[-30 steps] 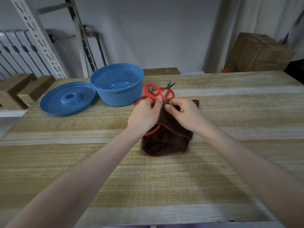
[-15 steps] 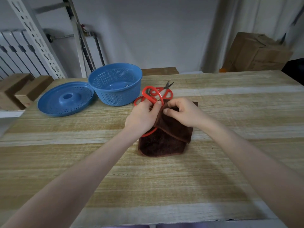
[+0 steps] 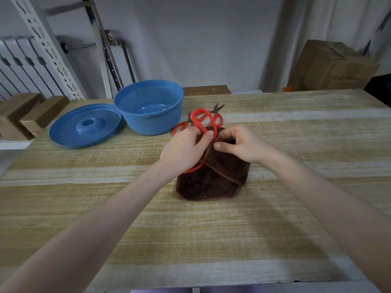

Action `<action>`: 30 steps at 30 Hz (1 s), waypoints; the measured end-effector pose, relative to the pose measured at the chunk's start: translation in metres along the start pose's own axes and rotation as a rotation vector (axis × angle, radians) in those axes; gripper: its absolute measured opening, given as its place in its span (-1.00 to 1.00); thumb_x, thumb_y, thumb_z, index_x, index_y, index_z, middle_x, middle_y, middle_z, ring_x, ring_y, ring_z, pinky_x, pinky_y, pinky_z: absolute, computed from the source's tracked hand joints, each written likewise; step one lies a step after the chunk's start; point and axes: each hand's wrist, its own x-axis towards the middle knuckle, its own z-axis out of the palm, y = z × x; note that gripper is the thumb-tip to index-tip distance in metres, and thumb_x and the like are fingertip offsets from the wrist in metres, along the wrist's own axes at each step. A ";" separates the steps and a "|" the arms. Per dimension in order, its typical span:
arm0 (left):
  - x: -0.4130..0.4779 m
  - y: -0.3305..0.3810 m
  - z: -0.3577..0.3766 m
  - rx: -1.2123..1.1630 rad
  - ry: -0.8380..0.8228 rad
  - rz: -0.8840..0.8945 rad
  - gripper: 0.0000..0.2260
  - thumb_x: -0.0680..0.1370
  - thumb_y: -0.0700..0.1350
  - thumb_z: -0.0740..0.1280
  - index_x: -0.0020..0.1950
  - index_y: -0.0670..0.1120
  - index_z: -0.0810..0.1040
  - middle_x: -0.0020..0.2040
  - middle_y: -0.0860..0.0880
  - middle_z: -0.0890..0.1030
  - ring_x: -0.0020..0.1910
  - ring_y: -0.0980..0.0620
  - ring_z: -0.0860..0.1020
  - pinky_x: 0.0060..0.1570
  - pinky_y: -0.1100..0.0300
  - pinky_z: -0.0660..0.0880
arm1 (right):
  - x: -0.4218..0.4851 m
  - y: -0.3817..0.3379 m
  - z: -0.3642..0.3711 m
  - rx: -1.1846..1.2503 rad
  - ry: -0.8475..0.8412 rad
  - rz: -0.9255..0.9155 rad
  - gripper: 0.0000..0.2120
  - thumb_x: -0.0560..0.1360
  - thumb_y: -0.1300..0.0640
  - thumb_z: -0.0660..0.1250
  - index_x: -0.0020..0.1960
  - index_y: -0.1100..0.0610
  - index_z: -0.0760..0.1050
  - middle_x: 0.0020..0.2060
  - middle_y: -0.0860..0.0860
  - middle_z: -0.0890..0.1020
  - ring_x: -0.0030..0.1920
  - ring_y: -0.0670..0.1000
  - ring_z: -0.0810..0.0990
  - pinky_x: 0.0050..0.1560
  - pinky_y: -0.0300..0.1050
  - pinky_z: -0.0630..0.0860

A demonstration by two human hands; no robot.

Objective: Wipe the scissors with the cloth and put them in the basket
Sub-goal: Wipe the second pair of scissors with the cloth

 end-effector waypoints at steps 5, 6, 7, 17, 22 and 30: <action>0.003 -0.005 0.003 -0.039 -0.018 -0.105 -0.63 0.62 0.10 0.17 -0.26 -0.11 0.44 -0.44 0.02 0.46 -0.41 0.03 0.45 -0.31 0.10 0.36 | -0.009 0.003 -0.002 0.084 0.116 0.028 -0.81 0.56 0.17 0.34 -0.20 -0.02 0.62 -0.31 -0.14 0.66 -0.24 -0.20 0.61 -0.11 -0.28 0.52; 0.003 -0.005 0.002 -0.059 -0.006 -0.119 -0.63 0.63 0.09 0.17 -0.28 -0.09 0.42 -0.44 0.02 0.46 -0.42 0.04 0.44 -0.31 0.11 0.35 | -0.011 0.002 -0.004 0.159 0.170 0.040 -0.81 0.57 0.17 0.32 -0.19 0.00 0.62 -0.32 -0.13 0.67 -0.25 -0.18 0.63 -0.14 -0.27 0.54; 0.003 -0.004 -0.001 -0.080 0.008 -0.131 -0.64 0.63 0.08 0.17 -0.29 -0.08 0.43 -0.44 0.02 0.46 -0.43 0.05 0.44 -0.32 0.13 0.35 | -0.012 0.002 -0.007 0.254 0.239 0.054 -0.81 0.57 0.16 0.31 -0.17 0.02 0.63 -0.31 -0.10 0.68 -0.23 -0.14 0.65 -0.14 -0.25 0.56; 0.004 0.012 -0.003 -0.071 0.076 -0.083 -0.63 0.63 0.08 0.16 -0.35 0.00 0.38 -0.37 0.02 0.56 -0.31 0.03 0.54 -0.20 0.05 0.47 | -0.007 -0.001 0.012 -0.284 0.258 -0.125 -0.79 0.57 0.04 0.30 -0.07 0.17 0.59 -0.22 0.05 0.66 -0.17 0.01 0.61 -0.08 0.04 0.53; 0.002 0.008 -0.003 -0.076 0.044 -0.092 -0.63 0.63 0.10 0.16 -0.31 -0.05 0.44 -0.32 -0.04 0.61 -0.28 -0.01 0.58 -0.14 -0.02 0.53 | -0.002 -0.002 0.006 -0.460 0.194 -0.171 -0.73 0.53 -0.03 0.31 -0.16 0.18 0.55 -0.29 0.04 0.61 -0.24 0.04 0.55 -0.15 0.08 0.50; 0.003 0.009 -0.002 -0.174 -0.099 -0.165 -0.55 0.63 0.07 0.18 -0.13 -0.33 0.51 -0.37 -0.12 0.48 -0.44 -0.10 0.48 -0.35 0.07 0.40 | -0.009 0.010 0.001 -0.671 0.170 -0.291 -0.72 0.55 0.01 0.25 -0.19 0.20 0.52 -0.26 0.01 0.54 -0.16 -0.01 0.46 0.28 -0.08 0.27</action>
